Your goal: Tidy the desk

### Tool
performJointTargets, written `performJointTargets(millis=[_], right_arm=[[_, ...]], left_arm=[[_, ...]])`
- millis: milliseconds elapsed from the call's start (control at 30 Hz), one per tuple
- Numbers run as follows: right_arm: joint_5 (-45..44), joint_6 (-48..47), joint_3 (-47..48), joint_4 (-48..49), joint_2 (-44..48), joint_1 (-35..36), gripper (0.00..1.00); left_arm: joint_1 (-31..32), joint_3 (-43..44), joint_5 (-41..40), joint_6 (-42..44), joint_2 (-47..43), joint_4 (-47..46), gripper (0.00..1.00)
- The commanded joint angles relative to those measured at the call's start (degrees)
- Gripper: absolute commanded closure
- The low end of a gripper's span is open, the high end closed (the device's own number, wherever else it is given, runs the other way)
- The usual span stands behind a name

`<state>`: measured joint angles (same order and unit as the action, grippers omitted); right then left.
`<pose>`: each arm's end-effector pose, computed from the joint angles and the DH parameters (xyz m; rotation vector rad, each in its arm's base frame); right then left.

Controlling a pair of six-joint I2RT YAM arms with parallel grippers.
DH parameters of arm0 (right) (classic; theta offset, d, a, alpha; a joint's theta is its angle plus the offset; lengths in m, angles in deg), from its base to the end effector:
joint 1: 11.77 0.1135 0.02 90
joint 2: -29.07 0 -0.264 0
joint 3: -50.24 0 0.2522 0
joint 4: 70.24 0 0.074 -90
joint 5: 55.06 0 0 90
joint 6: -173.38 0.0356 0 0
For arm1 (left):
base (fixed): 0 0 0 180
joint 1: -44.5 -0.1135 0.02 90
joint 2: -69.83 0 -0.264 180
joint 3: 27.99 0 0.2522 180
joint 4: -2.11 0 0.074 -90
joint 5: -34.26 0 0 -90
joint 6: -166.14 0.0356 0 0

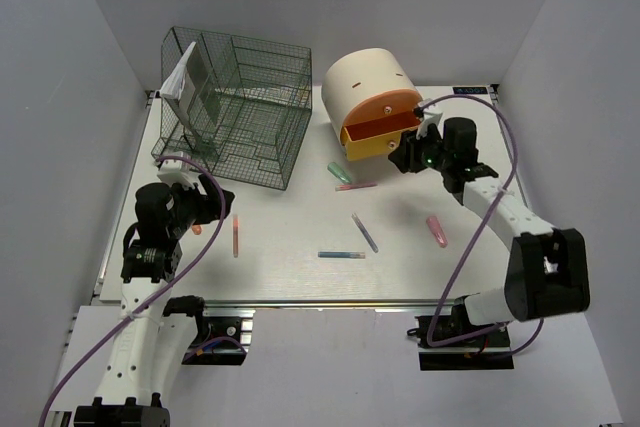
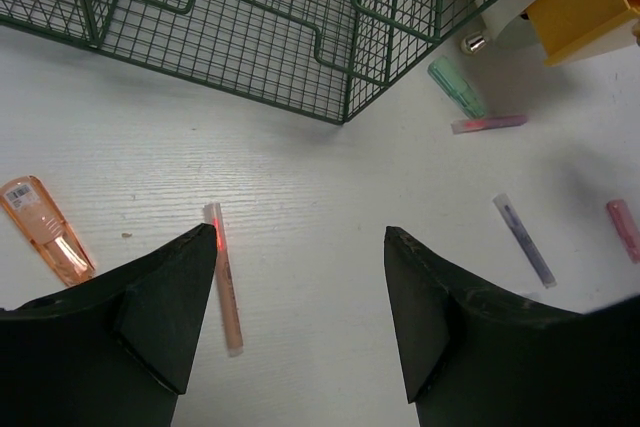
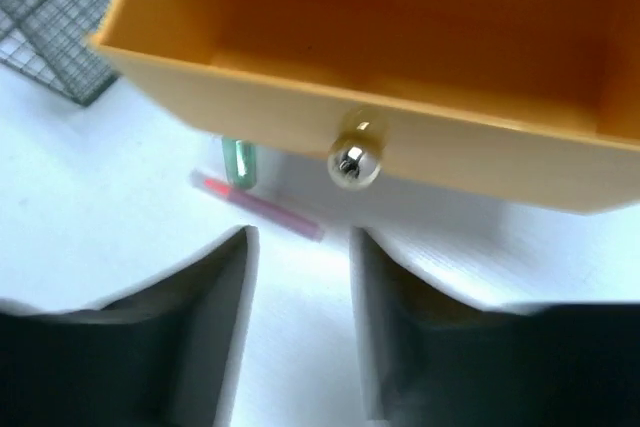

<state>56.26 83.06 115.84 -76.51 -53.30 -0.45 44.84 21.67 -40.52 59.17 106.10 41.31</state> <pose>0.3162 0.0765 0.2605 -0.4418 1.9263 0.4918 0.1500 -0.0102 0.2809 -0.1251 2.0307 -0.4591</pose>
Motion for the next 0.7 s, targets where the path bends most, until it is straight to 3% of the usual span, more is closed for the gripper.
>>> performJointTargets(millis=[0,33,67,133,167,200,233,267,333,367,433,467,500,567,600,667], right_arm=[[2.6,-9.6,-1.3,-6.7,6.0,-0.3,0.57],[2.2,-11.3,-1.4,-9.3,6.8,-0.3,0.70],[0.1,-13.2,-1.2,-13.8,8.1,-0.6,0.90],[-1.5,-16.7,0.1,-19.7,8.6,-0.8,0.98],[-2.2,-19.1,0.5,-22.8,8.5,-1.1,1.00],[-2.5,-23.6,0.8,-28.5,8.5,-1.0,0.98],[-2.8,-25.6,1.0,-31.2,8.4,-1.0,0.95],[-4.5,-26.9,1.2,-33.5,8.2,-1.0,0.82],[-6.4,-28.9,0.7,-38.1,8.3,-1.0,0.64],[-9.0,-29.2,0.4,-38.9,8.5,-1.2,0.47],[-11.4,-30.2,-0.9,-39.2,9.8,-1.0,0.30],[-13.7,-30.4,-2.6,-39.0,10.3,-1.1,0.18],[-15.0,-30.4,-3.4,-38.3,10.6,-1.0,0.17],[-18.3,-30.8,-5.4,-38.0,10.6,-1.0,0.13],[-19.2,-30.8,-6.0,-37.6,10.5,-1.0,0.12],[-21.0,-30.5,-7.1,-36.6,9.1,-1.2,0.12]], left_arm=[[-0.3,-0.6,-0.3,0.1,-0.9,-0.3,0.23],[-0.3,-0.7,-0.2,0.1,-1.2,-0.4,0.28],[-0.3,-0.7,-0.2,0.0,-1.6,-0.6,0.47],[-0.3,-0.9,-0.3,-0.3,-1.9,-0.7,0.73],[-0.3,-0.9,-0.7,-0.5,-2.0,-0.8,0.94],[-0.3,-1.0,-0.7,-0.6,-2.1,-0.7,1.00],[-0.3,-1.0,-0.5,-0.6,-2.1,-0.7,1.00],[-0.3,-1.1,-0.2,-0.6,-2.1,-0.9,1.00],[-0.3,-1.2,0.2,-0.6,-2.5,-1.1,1.00],[-0.3,-1.2,0.2,-0.6,-2.6,-1.1,1.00],[-0.3,-1.2,0.1,-0.6,-3.0,-1.1,1.00],[-0.3,-1.1,0.0,-0.6,-3.1,-1.1,0.93],[-0.3,-1.2,0.0,-0.7,-3.1,-1.0,0.82],[-0.3,-1.2,0.1,-0.6,-3.3,-1.1,0.73],[-0.3,-1.1,0.1,-0.6,-3.3,-1.2,0.55],[-0.3,-1.0,0.0,-0.6,-3.4,-0.9,0.44]])
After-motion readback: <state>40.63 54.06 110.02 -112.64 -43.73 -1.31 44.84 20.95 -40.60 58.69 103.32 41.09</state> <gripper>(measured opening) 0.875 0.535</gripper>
